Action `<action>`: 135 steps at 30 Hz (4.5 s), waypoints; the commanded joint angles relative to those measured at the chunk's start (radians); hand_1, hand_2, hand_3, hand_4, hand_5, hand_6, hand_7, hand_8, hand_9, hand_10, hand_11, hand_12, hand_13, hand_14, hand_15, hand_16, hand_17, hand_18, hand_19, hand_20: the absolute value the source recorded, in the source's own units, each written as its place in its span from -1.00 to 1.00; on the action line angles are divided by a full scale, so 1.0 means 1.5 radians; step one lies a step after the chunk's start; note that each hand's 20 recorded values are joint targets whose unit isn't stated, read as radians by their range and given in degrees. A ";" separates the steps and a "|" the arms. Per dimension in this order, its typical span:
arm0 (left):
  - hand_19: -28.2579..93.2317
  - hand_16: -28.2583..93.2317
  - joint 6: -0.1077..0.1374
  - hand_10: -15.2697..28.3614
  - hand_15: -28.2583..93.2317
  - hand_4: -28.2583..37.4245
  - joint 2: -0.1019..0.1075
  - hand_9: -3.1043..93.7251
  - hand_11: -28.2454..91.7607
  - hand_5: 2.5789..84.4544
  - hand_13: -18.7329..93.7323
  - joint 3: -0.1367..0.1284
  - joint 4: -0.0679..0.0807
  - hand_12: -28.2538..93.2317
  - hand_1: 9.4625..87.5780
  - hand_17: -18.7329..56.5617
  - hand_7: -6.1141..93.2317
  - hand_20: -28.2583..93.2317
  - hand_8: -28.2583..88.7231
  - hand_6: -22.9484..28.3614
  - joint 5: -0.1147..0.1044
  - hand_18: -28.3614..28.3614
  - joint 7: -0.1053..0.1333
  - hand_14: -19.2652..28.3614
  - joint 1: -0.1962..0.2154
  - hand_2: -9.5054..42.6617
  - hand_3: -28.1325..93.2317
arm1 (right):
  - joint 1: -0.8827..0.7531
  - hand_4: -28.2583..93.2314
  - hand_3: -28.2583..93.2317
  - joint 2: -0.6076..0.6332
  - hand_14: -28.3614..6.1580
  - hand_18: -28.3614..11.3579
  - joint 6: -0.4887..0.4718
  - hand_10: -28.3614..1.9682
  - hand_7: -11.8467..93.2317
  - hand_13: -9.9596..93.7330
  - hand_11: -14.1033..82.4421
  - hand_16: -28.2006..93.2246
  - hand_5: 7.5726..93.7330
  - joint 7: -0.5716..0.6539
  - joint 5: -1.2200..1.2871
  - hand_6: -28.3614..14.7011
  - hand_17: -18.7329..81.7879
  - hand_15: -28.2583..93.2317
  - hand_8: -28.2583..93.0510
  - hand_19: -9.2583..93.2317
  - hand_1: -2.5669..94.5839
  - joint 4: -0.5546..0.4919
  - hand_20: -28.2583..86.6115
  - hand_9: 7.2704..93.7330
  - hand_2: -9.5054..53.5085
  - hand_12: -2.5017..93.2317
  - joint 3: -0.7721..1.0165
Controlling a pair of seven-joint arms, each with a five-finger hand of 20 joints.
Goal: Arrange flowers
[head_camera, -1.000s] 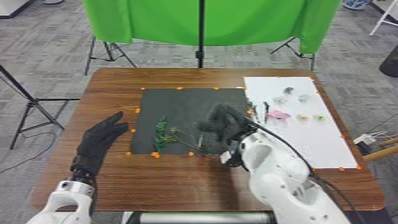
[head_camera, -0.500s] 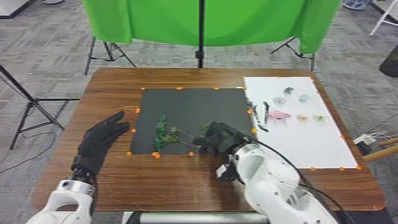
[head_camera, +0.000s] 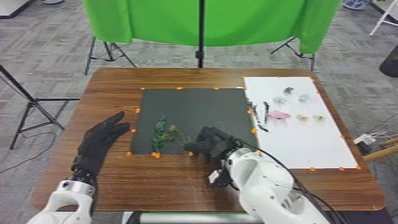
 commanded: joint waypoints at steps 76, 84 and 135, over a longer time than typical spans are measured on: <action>-0.48 -0.44 0.000 0.27 -0.38 -0.87 -0.009 -0.03 -0.33 -0.02 -0.08 -0.003 -0.005 -0.28 -0.73 -0.40 -0.79 -0.19 -0.60 -0.01 -0.005 0.47 -0.013 0.46 0.014 -0.77 0.55 | 0.094 0.45 -0.96 0.062 0.56 -0.08 0.141 0.24 -0.24 1.00 0.26 -0.07 0.74 -0.019 -0.282 0.20 0.81 0.57 -0.12 1.00 0.82 0.227 0.60 0.95 -1.00 -0.39 0.117; -0.48 -0.44 -0.003 0.26 -0.38 -0.87 -0.010 -0.03 -0.32 -0.02 -0.08 0.000 -0.006 -0.28 -0.74 -0.40 -0.79 -0.19 -0.60 -0.01 -0.005 0.47 -0.014 0.45 0.015 -0.78 0.55 | 0.083 0.51 -0.99 0.074 0.59 -0.07 0.196 0.25 -0.19 1.00 0.29 -0.07 0.73 -0.017 -0.214 0.19 0.83 0.59 -0.13 1.00 0.82 0.127 0.62 0.95 -1.00 -0.40 0.119; -0.49 -0.44 -0.029 0.24 -0.39 -0.83 -0.006 -0.07 -0.33 -0.06 -0.11 -0.001 0.000 -0.30 -0.74 -0.41 -0.80 -0.18 -0.60 -0.01 -0.006 0.47 -0.019 0.42 0.009 -0.80 0.55 | -0.048 0.30 -1.00 -0.076 0.57 -0.05 0.166 0.16 -0.15 1.00 0.27 -0.06 0.70 0.013 -0.147 0.14 0.82 0.56 -0.20 1.00 0.60 0.083 0.60 0.94 -1.00 -0.41 0.131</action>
